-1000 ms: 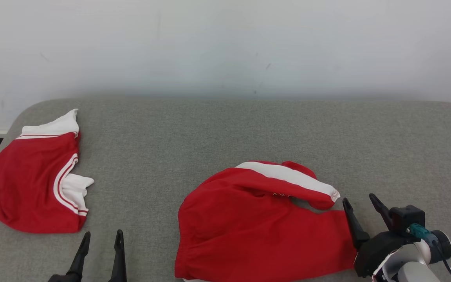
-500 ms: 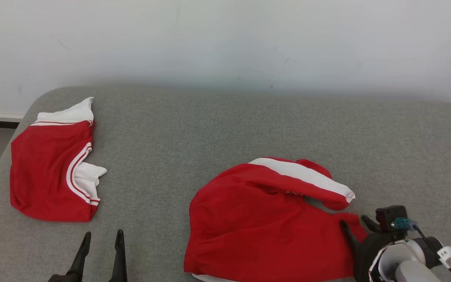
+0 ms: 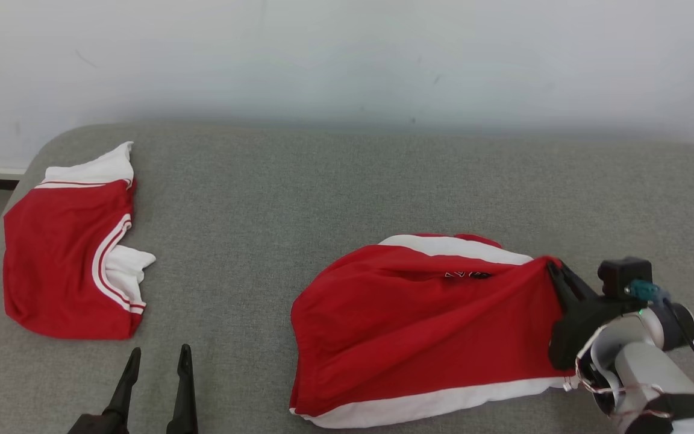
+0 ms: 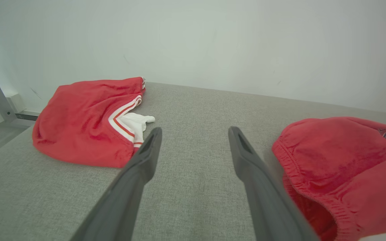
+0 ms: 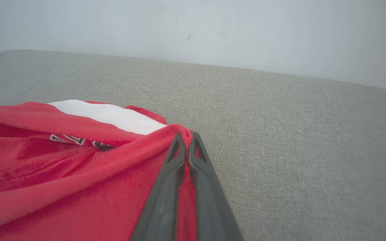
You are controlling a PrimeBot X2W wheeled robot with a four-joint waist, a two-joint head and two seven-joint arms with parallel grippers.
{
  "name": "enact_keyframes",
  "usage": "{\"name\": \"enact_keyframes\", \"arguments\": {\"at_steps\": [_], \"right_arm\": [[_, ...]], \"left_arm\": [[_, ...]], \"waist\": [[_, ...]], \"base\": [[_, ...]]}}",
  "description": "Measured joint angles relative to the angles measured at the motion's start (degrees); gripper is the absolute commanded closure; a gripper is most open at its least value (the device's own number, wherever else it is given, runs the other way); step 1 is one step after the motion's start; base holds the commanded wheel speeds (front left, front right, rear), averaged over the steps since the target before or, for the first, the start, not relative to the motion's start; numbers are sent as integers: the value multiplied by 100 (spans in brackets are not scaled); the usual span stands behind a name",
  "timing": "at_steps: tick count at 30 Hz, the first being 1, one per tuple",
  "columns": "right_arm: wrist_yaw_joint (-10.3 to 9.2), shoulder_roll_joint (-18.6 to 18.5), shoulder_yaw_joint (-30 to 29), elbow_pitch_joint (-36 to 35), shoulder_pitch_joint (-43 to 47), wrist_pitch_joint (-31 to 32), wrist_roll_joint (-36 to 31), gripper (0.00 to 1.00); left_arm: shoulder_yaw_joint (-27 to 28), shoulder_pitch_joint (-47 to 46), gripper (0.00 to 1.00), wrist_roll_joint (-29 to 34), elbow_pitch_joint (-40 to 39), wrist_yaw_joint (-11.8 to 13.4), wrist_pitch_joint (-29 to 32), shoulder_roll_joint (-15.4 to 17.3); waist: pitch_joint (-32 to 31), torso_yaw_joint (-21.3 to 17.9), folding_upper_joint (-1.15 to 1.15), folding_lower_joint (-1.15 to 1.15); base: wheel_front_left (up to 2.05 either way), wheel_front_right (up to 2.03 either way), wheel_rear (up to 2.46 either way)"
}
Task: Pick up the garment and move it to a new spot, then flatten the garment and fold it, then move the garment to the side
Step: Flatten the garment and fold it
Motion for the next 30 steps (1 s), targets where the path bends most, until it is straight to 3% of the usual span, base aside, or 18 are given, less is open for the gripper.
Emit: {"name": "enact_keyframes", "arguments": {"at_steps": [11,12,13,14,21,30], "right_arm": [[0,277,-20,1221,-973,-628,-428,100],[0,316,-22,1327,-1023,-668,-466,89],[0,360,-31,1438,-1057,-712,-475,56],[0,398,-32,1540,-1078,-738,-490,0],[0,410,-179,1510,-1115,-932,-549,0],[0,261,-728,-532,-66,-955,-598,0]], "left_arm": [[-113,-164,0,-9,56,0,0,-11],[-126,-167,0,-13,65,0,0,-13],[-135,-169,0,-15,73,0,0,-16],[-138,-169,0,-15,77,0,0,-18],[-82,-133,0,-12,87,0,0,-19],[62,66,0,19,31,0,0,-18]], "waist": [[146,47,0,0],[145,46,0,0],[139,42,0,0],[132,35,0,0],[-9,-70,0,0],[-252,-287,0,0]], "base": [[0,0,0],[0,0,0],[0,0,0],[0,0,0],[0,0,0],[0,0,0]]}}
